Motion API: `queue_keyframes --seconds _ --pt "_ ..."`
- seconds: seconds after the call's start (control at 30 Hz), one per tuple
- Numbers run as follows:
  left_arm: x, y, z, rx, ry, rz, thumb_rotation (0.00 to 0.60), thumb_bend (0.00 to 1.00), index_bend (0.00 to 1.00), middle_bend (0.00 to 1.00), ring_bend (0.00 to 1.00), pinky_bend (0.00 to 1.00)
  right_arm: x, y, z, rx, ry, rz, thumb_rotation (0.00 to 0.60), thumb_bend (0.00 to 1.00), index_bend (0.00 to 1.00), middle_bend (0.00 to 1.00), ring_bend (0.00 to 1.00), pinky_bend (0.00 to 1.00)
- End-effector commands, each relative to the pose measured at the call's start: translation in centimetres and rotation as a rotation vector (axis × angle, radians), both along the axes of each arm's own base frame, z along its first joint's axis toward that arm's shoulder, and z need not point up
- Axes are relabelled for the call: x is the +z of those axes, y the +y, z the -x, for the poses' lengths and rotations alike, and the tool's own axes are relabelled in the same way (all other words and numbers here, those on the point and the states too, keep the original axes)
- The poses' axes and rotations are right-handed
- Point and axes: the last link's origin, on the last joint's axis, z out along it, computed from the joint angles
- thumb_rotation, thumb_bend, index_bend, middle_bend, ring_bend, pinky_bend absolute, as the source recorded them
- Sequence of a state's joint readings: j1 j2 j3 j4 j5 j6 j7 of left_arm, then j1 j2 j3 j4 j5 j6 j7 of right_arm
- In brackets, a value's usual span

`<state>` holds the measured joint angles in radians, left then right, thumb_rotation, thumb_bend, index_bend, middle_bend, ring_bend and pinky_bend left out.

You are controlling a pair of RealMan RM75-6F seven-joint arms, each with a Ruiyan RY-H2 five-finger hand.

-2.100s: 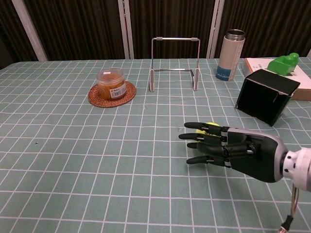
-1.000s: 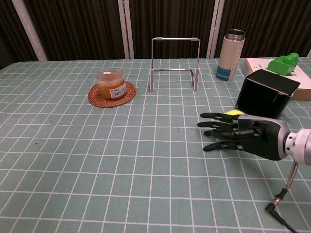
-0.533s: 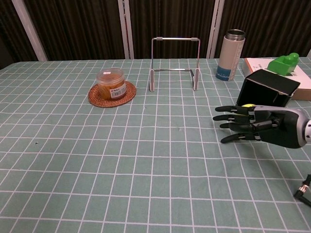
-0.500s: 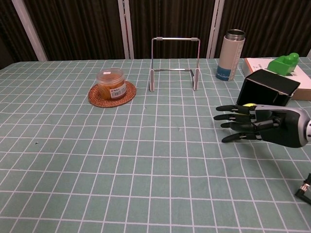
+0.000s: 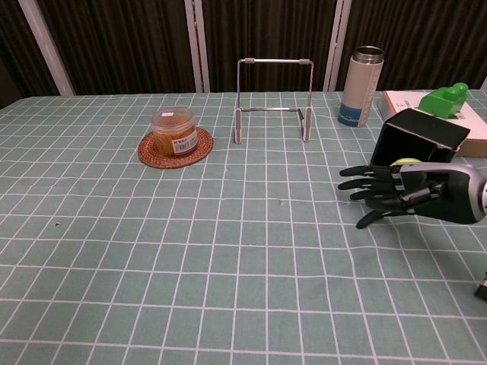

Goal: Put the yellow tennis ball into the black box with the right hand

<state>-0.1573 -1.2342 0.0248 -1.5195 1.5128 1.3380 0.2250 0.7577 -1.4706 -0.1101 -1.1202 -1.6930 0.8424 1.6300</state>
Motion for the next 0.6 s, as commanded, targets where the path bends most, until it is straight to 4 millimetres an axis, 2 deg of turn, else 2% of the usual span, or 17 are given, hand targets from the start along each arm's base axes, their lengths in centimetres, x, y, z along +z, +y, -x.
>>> queue_keyframes --seconds 0.03,0.3,0.6 --pt "-0.1 0.1 0.0 0.002 -0.001 0.004 0.6 0.15 0.0 0.0 0.03 0.02 0.1 -0.8 0.0 0.039 0.02 0.015 0.6 0.52 0.0 0.06 0.0 0.19" --pt "0.0 0.1 0.1 0.004 0.001 0.0 0.6 0.15 0.0 0.0 0.03 0.02 1.4 -2.3 0.3 0.058 0.057 0.046 0.6 0.52 0.0 0.06 0.0 0.19" --pt "0.0 0.0 0.0 0.0 0.001 -0.002 0.6 0.15 0.0 0.0 0.03 0.02 2.4 -2.7 0.9 0.093 0.129 0.05 0.6 0.52 0.0 0.06 0.0 0.19"
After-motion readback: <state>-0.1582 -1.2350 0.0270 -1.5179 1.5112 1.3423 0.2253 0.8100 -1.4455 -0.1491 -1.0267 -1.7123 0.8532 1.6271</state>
